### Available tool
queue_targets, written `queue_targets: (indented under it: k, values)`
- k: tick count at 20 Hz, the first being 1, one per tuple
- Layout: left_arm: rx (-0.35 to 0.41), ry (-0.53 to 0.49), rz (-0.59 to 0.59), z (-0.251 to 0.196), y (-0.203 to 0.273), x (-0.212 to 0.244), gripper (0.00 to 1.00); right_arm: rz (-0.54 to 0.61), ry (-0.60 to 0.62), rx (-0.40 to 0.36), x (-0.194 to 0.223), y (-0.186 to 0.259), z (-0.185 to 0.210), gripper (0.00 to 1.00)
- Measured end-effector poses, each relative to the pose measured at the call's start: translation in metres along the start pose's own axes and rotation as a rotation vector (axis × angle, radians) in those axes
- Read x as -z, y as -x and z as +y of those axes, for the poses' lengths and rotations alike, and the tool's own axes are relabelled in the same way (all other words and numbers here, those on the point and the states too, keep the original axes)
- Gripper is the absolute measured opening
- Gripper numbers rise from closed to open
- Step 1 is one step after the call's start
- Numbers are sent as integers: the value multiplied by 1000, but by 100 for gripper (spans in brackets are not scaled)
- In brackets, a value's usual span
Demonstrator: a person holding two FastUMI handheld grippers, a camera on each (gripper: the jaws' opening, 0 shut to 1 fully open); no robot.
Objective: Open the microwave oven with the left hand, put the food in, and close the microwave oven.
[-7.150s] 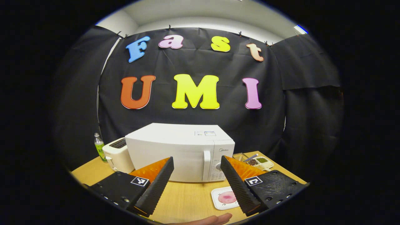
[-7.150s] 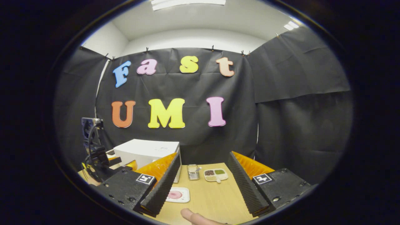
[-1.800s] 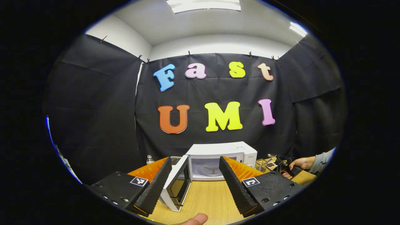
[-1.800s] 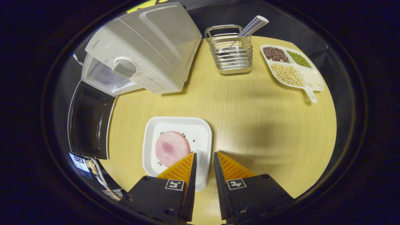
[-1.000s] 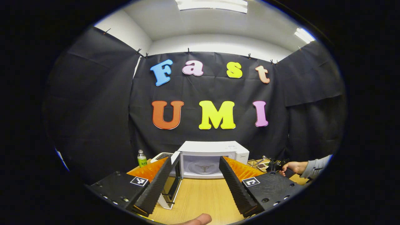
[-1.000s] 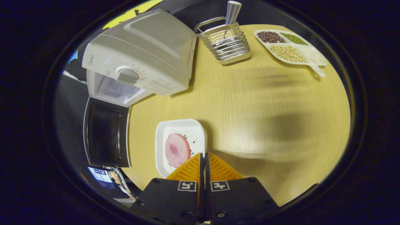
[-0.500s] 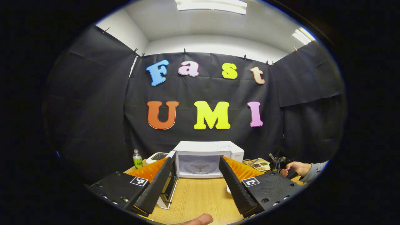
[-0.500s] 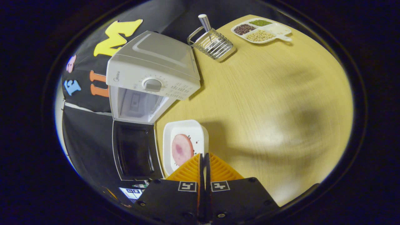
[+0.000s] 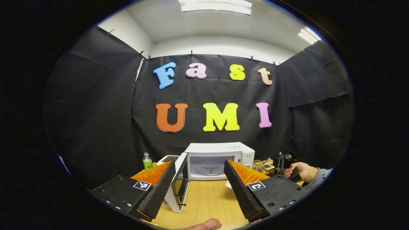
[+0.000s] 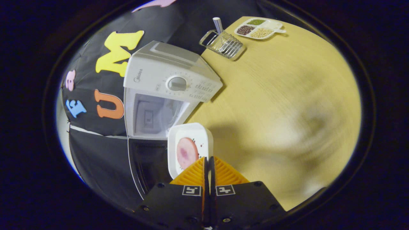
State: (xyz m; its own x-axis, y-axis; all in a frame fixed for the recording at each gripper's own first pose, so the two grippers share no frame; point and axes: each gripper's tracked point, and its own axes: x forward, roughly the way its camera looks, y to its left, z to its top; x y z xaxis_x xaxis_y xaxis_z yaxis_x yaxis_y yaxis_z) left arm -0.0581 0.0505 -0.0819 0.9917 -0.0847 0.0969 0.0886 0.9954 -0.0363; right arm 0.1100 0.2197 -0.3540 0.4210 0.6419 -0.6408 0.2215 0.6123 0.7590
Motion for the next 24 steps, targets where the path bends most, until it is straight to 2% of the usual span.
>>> queue_targets:
  k: [6, 10, 18, 19, 20, 24]
  values:
    - [-17, 15, 9, 29, 9, 3, 93, -103, -113, -61, 22, -43, 61, 4]
    - [-23, 24, 6, 44, 20, 2, 93, -195, -190, -86, 22, -84, 95, 4]
    - [-35, -2, 20, 60, 18, 11, 93, -474, -313, -53, -24, -149, 120, 4]
    - [-35, 2, 25, 62, 15, 14, 93, -507, -332, -54, -32, -156, 122, 0]
    - [-36, 5, 34, 65, 13, 19, 93, -532, -353, -51, -40, -163, 124, 4]
    - [-52, 4, 71, 76, 5, 35, 93, -599, -373, -58, -67, -196, 128, 4]
